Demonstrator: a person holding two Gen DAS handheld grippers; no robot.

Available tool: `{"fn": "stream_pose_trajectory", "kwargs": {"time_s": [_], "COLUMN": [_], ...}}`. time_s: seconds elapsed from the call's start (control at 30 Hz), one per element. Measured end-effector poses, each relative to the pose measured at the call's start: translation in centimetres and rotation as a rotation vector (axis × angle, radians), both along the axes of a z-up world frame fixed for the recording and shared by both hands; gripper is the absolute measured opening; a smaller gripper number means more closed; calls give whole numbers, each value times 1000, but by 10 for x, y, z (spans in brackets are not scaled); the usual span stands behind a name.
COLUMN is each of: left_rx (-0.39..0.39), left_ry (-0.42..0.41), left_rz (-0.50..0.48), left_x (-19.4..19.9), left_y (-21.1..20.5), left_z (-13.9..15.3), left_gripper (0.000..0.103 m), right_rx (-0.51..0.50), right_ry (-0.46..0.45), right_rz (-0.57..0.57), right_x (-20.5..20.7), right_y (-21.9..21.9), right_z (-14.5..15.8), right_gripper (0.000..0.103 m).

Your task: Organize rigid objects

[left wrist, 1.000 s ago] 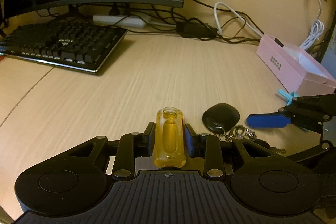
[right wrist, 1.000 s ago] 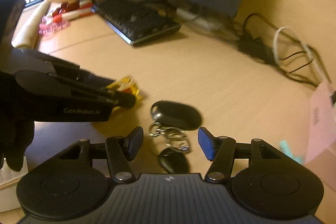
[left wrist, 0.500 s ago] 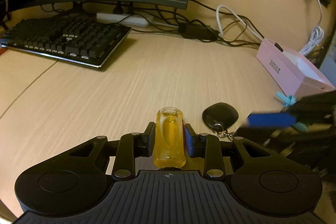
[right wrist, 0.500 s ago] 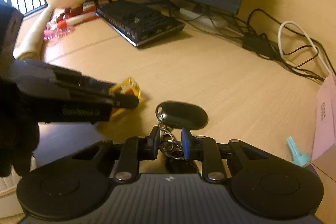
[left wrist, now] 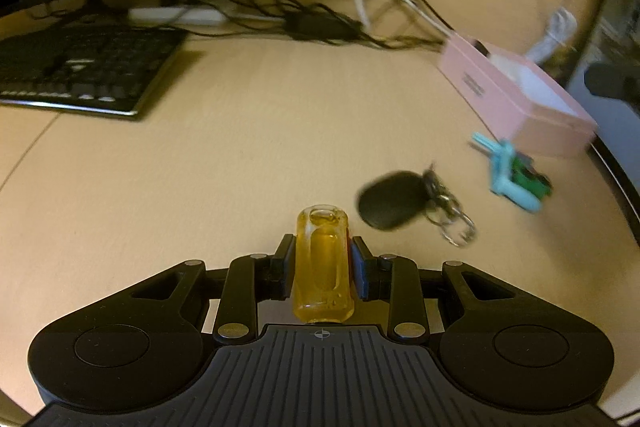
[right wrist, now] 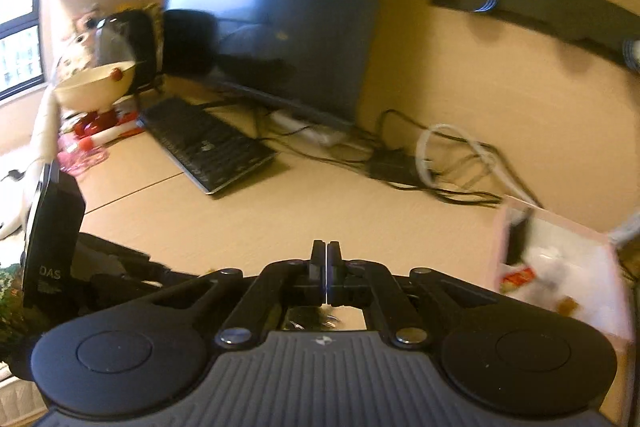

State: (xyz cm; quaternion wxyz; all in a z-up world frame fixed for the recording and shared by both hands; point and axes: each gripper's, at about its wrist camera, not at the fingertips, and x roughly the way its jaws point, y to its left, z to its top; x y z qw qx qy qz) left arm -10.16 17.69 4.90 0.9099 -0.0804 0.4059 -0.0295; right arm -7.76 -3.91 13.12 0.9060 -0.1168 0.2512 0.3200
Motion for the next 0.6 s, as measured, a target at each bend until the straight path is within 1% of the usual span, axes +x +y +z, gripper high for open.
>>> {"fn": "stream_pose_trajectory", "kwargs": {"time_s": [0.1, 0.13, 0.2, 0.23, 0.27, 0.33, 0.47, 0.53, 0.6], "left_rx": [-40, -53, -56, -52, -47, -35, -25, -30, -32], "left_ry": [19, 14, 3, 1, 3, 7, 25, 33, 42], "left_rz": [9, 16, 23, 25, 27, 38, 94, 121, 140], "left_x": [-1, -4, -10, -12, -15, -21, -35, -42, -48], "left_y": [-4, -4, -3, -2, -2, 0, 6, 8, 10], "left_z": [8, 13, 23, 27, 31, 36, 42, 43, 44], "left_gripper": [32, 32, 32, 32, 32, 32, 32, 32, 32], "right_rx": [-27, -43, -81, -90, -95, -93, -103, -110, -139], "right_ry": [77, 88, 106, 112, 118, 114, 90, 104, 124], "right_rz": [-14, -25, -24, -20, -12, 12, 31, 29, 30], "right_x": [-4, -6, -8, -8, -7, -5, 13, 28, 37], "right_y": [-14, -15, -8, -4, 2, 17, 40, 48, 53], "right_z": [-13, -22, -42, -51, -59, -73, -94, -104, -113], "right_gripper": [2, 4, 10, 19, 32, 45, 45, 45, 45]}}
